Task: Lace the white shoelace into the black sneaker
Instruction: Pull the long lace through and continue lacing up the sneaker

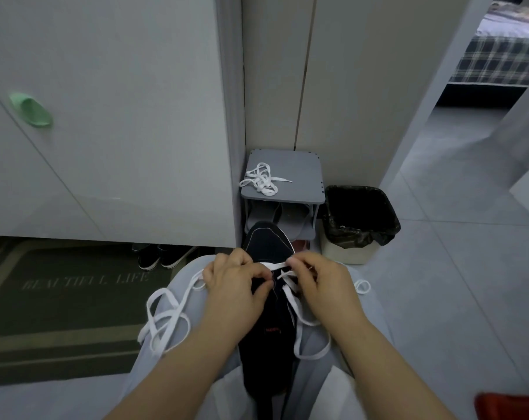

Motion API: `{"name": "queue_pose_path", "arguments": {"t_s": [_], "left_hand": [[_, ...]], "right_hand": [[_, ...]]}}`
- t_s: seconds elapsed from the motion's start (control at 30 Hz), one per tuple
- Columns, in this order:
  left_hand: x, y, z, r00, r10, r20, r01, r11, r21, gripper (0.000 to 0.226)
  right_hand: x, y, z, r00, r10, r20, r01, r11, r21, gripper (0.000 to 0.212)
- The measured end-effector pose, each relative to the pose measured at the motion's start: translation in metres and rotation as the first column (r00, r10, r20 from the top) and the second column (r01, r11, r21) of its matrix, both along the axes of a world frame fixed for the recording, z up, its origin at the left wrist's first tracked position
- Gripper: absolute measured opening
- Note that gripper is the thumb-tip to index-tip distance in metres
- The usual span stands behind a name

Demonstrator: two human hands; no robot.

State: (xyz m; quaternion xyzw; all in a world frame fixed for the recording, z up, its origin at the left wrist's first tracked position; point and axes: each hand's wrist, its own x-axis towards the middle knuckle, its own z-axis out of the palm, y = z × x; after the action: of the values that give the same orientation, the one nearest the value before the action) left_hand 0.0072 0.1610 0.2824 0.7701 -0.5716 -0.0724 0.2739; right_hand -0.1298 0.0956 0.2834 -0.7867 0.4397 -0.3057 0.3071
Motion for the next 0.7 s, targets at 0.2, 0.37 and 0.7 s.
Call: {"name": "queue_pose_path", "arguments": {"t_s": [0.2,0.37,0.7], "left_hand": [[0.016,0.026,0.009,0.997,-0.040,-0.060,0.041,0.999,0.016,0.011],[0.025,0.033,0.026,0.949,-0.150,-0.278,0.151,0.988,-0.017,0.027],[0.006,0.006,0.032,0.529,-0.136,-0.837,0.048,0.990,-0.131,0.021]], "right_hand": [[-0.002,-0.014,-0.001,0.962,0.080,-0.262,-0.109,0.989,-0.101,0.012],[-0.004,-0.018,0.021,0.986,0.170,-0.003,-0.162,0.947,0.279,0.011],[-0.013,-0.017,0.045,0.990,0.113,0.082,-0.138,0.885,0.444,0.043]]}}
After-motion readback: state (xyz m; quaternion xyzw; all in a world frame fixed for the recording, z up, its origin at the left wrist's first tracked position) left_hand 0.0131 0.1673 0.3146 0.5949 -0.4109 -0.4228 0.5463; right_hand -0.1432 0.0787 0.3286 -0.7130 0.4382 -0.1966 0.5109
